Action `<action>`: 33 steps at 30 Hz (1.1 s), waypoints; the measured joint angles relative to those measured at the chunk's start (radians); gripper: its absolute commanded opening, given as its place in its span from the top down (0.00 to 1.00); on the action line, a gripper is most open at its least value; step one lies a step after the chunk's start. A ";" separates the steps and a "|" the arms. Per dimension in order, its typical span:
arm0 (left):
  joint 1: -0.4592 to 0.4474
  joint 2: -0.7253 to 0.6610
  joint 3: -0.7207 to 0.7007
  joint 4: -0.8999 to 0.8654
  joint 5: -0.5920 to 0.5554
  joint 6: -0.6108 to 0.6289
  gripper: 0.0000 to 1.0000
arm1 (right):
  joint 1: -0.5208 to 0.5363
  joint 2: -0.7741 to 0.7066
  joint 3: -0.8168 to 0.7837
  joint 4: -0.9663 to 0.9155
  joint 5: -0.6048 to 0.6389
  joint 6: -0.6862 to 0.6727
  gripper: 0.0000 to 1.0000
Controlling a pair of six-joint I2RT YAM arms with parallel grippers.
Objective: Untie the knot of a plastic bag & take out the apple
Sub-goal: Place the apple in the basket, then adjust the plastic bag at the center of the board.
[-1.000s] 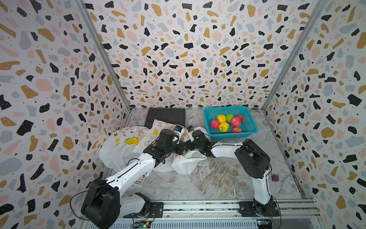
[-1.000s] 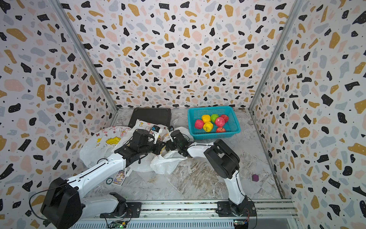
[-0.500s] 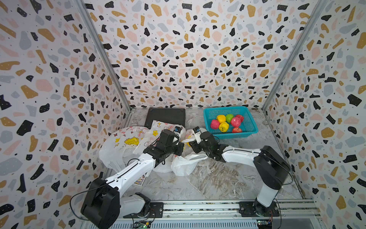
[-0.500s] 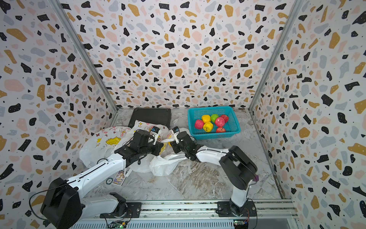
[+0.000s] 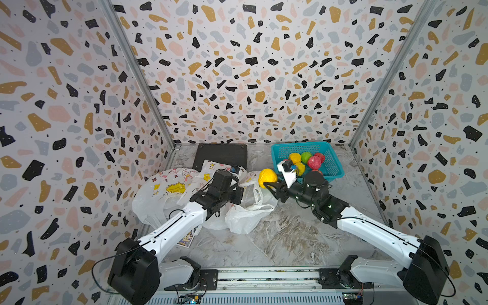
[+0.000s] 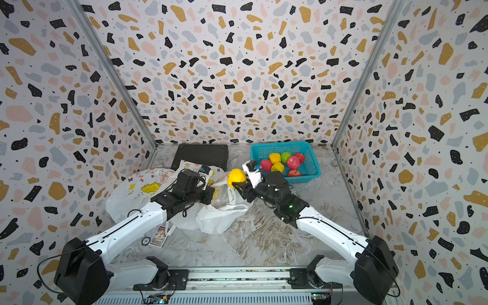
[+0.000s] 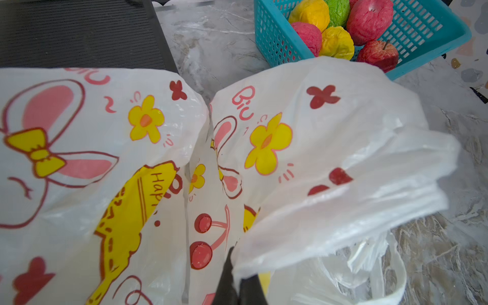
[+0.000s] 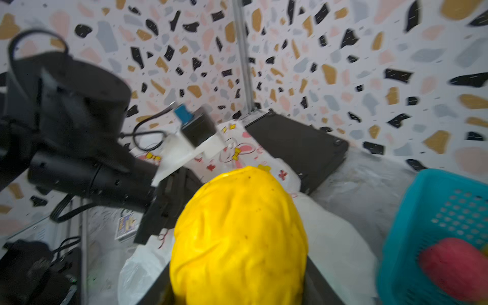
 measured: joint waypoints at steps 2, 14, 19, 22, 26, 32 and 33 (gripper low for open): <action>0.000 -0.004 0.000 0.000 0.012 0.001 1.00 | -0.104 0.037 0.043 -0.025 0.069 0.027 0.74; -0.068 -0.120 -0.005 0.085 0.139 0.037 1.00 | -0.415 0.697 0.496 -0.415 0.088 0.053 0.00; -0.067 -0.114 -0.040 0.109 0.169 0.055 1.00 | -0.353 0.370 0.175 -0.342 -0.060 0.035 0.01; -0.068 -0.114 -0.050 0.113 0.188 0.060 1.00 | -0.264 0.147 -0.013 -0.174 -0.217 0.024 0.02; -0.074 -0.114 -0.050 0.127 0.215 0.063 1.00 | -0.149 0.116 -0.101 -0.042 -0.320 -0.026 0.01; -0.080 -0.132 -0.050 0.127 0.244 0.065 1.00 | -0.149 0.284 -0.047 -0.061 -0.226 -0.100 0.07; -0.080 -0.137 -0.051 0.128 0.246 0.066 1.00 | -0.152 0.298 -0.038 -0.062 -0.219 -0.106 0.14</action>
